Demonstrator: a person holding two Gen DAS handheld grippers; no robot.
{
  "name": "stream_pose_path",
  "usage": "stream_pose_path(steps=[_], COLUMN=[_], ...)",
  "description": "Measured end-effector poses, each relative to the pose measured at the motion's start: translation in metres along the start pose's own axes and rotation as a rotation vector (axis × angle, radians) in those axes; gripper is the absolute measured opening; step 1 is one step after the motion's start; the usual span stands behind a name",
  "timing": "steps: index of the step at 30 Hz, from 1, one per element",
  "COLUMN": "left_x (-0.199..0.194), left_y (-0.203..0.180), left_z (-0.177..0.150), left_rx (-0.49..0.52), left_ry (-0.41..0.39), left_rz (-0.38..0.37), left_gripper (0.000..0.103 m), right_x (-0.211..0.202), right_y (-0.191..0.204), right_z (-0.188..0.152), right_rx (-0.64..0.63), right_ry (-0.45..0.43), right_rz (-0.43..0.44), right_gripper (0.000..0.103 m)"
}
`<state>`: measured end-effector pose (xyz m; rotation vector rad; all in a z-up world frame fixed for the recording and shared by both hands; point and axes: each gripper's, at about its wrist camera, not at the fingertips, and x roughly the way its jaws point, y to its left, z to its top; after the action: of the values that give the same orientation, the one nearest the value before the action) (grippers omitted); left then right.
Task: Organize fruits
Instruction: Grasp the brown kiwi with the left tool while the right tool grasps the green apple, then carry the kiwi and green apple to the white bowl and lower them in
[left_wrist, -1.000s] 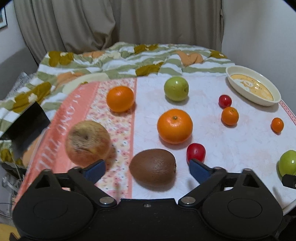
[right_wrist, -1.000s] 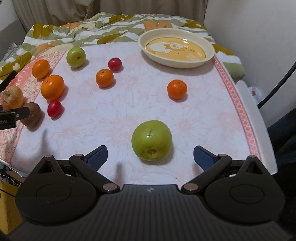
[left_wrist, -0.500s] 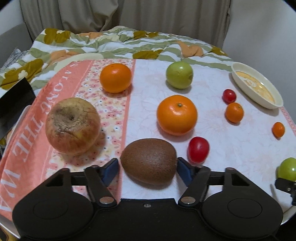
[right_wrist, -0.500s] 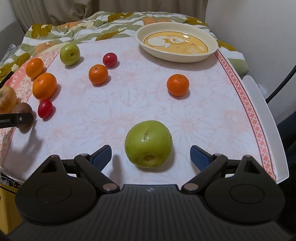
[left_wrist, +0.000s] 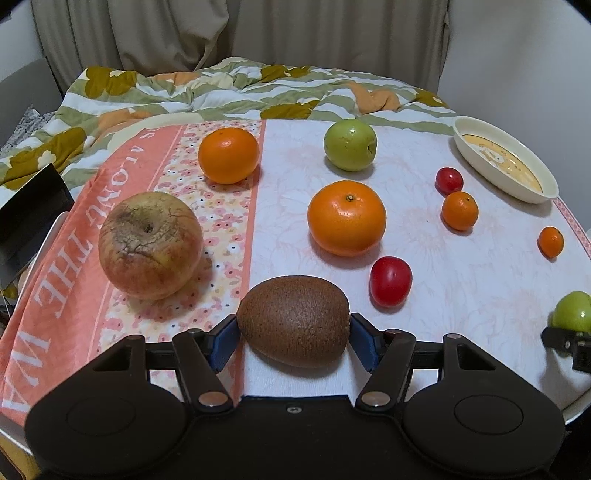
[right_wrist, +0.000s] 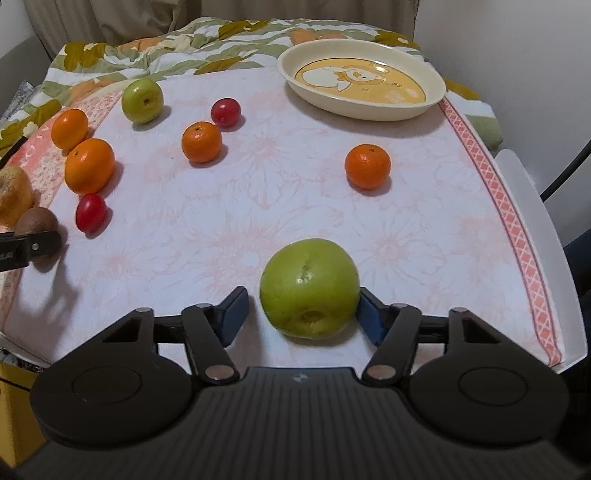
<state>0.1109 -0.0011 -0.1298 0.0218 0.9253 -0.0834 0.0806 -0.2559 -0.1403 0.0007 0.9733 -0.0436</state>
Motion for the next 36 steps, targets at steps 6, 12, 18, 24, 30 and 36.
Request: stream_pose_path(steps=[6, 12, 18, 24, 30, 36], left_x=[-0.013, -0.032, -0.056, -0.072, -0.071, -0.046], left_y=[-0.004, -0.017, -0.04, -0.071, -0.103, -0.132], left_z=[0.0, 0.007, 0.024, 0.056, 0.096, 0.138], left_rx=[0.008, 0.018, 0.03, 0.045, 0.076, 0.132], left_ry=[-0.018, -0.04, -0.074, -0.138, -0.196, -0.199], left_rz=[-0.001, -0.011, -0.029, -0.054, -0.11, -0.172], left_gripper=[0.068, 0.068, 0.068, 0.068, 0.068, 0.068], right_x=[0.0, -0.01, -0.033, -0.064, -0.077, -0.071], right_y=[0.0, -0.003, -0.017, -0.043, -0.07, -0.096], right_z=[0.004, 0.008, 0.022, 0.052, 0.085, 0.124], right_rx=[-0.008, -0.004, 0.003, -0.01, -0.034, -0.011], right_ry=[0.005, 0.0, -0.033, -0.107, -0.155, -0.181], right_rz=[-0.003, 0.014, 0.032, 0.029, 0.03, 0.018], right_gripper=[0.069, 0.069, 0.068, 0.068, 0.068, 0.068])
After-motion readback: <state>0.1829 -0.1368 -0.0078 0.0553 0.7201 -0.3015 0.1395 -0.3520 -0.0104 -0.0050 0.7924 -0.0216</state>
